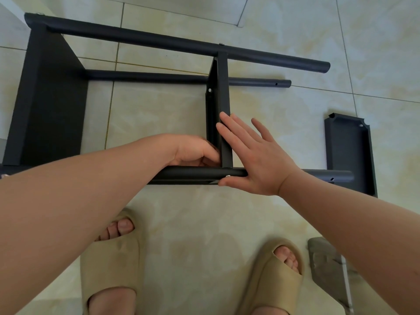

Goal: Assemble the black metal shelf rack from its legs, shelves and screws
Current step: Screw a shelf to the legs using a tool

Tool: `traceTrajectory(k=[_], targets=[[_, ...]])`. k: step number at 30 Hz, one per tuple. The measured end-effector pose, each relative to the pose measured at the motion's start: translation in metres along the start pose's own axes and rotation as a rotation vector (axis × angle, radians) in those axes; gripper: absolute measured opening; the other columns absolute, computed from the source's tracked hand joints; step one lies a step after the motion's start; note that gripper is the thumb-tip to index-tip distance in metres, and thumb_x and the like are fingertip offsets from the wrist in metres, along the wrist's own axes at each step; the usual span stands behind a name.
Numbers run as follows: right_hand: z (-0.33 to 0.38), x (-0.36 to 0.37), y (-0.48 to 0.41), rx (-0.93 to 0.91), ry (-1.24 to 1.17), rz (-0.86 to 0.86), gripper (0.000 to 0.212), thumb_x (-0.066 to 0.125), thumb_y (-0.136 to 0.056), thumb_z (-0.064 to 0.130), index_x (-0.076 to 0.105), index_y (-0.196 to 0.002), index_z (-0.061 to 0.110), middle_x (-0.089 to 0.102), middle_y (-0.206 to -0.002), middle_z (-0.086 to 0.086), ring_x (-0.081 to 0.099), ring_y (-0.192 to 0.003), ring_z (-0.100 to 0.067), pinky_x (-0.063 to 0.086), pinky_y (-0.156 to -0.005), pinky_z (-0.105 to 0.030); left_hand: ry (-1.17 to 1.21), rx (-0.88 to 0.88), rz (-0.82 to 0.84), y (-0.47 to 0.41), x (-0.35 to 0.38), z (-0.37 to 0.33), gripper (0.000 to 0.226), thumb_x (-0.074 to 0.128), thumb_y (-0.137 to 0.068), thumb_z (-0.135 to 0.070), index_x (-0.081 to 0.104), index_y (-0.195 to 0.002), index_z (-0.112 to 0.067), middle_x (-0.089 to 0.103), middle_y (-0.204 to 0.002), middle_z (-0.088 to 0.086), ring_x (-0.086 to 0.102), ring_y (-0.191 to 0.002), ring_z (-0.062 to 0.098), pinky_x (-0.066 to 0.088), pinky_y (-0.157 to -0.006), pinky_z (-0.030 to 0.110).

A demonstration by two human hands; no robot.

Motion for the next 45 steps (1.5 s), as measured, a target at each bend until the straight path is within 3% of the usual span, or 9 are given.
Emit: traceTrajectory(k=[3,12,17,23,27,31,34,38,45], targets=[[0.0002,0.0,0.0002,-0.002,-0.005,-0.008,0.105,0.035,-0.087,0.082,0.013,-0.162,0.012,0.003,-0.17,-0.004,0.004,-0.157,-0.022,0.011,-0.125,-0.054,-0.087,-0.083,0.047,0.0032,0.0009,0.0004,0.038,0.055,-0.093,-0.012,0.078,-0.064,-0.017,0.071,-0.07,0.003,0.067,-0.065,0.016,0.053,-0.069,0.028],[0.0001,0.0004,0.0001,-0.001,-0.002,-0.009,0.105,0.035,-0.087,0.082,0.012,-0.162,0.012,0.003,-0.17,-0.004,0.004,-0.157,-0.022,0.012,-0.124,-0.054,-0.168,-0.13,-0.026,0.0036,-0.0014,-0.0014,0.042,0.058,-0.091,-0.011,0.071,-0.051,-0.016,0.065,-0.059,0.003,0.061,-0.052,0.015,0.05,-0.057,0.023],[0.0002,0.0005,-0.0001,-0.002,0.0,-0.006,0.105,0.034,-0.087,0.082,0.012,-0.162,0.012,0.003,-0.17,-0.004,0.003,-0.157,-0.022,0.012,-0.124,-0.054,-0.158,-0.051,-0.038,0.0039,-0.0007,-0.0035,0.015,0.057,-0.091,-0.003,0.071,-0.086,-0.004,0.07,-0.075,0.012,0.067,-0.065,0.022,0.055,-0.067,0.029],[0.0,0.0009,-0.0003,-0.005,0.001,-0.014,0.105,0.034,-0.087,0.082,0.014,-0.162,0.011,0.003,-0.17,-0.004,0.004,-0.157,-0.022,0.013,-0.124,-0.054,-0.177,-0.014,-0.032,0.0026,-0.0032,-0.0016,0.016,0.058,-0.091,-0.004,0.071,-0.099,0.002,0.07,-0.088,0.02,0.067,-0.078,0.029,0.054,-0.079,0.036],[-0.0005,0.0007,-0.0002,-0.002,0.004,-0.012,0.105,0.034,-0.087,0.082,0.013,-0.162,0.011,0.003,-0.17,-0.004,0.003,-0.157,-0.022,0.012,-0.124,-0.054,-0.15,-0.008,-0.04,-0.0001,-0.0034,0.0009,0.014,0.059,-0.09,-0.005,0.072,-0.093,-0.001,0.07,-0.083,0.019,0.067,-0.072,0.028,0.055,-0.075,0.035],[0.0,0.001,-0.0003,-0.002,0.008,-0.007,0.105,0.034,-0.087,0.083,0.013,-0.162,0.012,0.002,-0.17,-0.004,0.003,-0.157,-0.022,0.012,-0.124,-0.054,-0.065,0.013,-0.019,-0.0011,-0.004,0.0017,0.024,0.06,-0.087,-0.001,0.078,-0.074,-0.01,0.072,-0.084,0.019,0.068,-0.079,0.031,0.054,-0.086,0.043],[0.0002,0.0009,-0.0003,0.0,-0.004,-0.014,0.105,0.035,-0.087,0.082,0.014,-0.162,0.011,0.004,-0.17,-0.004,0.004,-0.157,-0.022,0.012,-0.124,-0.054,-0.038,0.038,-0.03,-0.0029,-0.0039,0.0019,0.018,0.058,-0.087,0.004,0.074,-0.082,-0.003,0.069,-0.084,0.022,0.068,-0.079,0.031,0.055,-0.085,0.042],[0.0,0.001,-0.0004,0.0,-0.001,-0.013,0.105,0.035,-0.087,0.082,0.014,-0.162,0.011,0.003,-0.17,-0.004,0.004,-0.157,-0.022,0.012,-0.125,-0.054,-0.042,0.054,-0.044,-0.0022,-0.0034,-0.0029,0.015,0.054,-0.088,0.01,0.066,-0.092,0.002,0.069,-0.076,0.018,0.071,-0.067,0.025,0.059,-0.063,0.032],[0.0,0.0002,-0.0004,-0.002,-0.002,-0.015,0.105,0.034,-0.087,0.082,0.014,-0.162,0.011,0.004,-0.17,-0.005,0.005,-0.157,-0.022,0.012,-0.125,-0.053,-0.047,0.093,-0.021,0.0017,-0.0006,-0.0063,0.017,0.053,-0.091,0.011,0.064,-0.098,0.0,0.071,-0.077,0.013,0.071,-0.071,0.023,0.06,-0.07,0.032]])
Point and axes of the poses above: each hand's wrist, its own y-axis away from the middle knuckle, its own x-axis out of the palm, z = x × y, the point moved 2 cm from there along -y, towards the middle knuckle
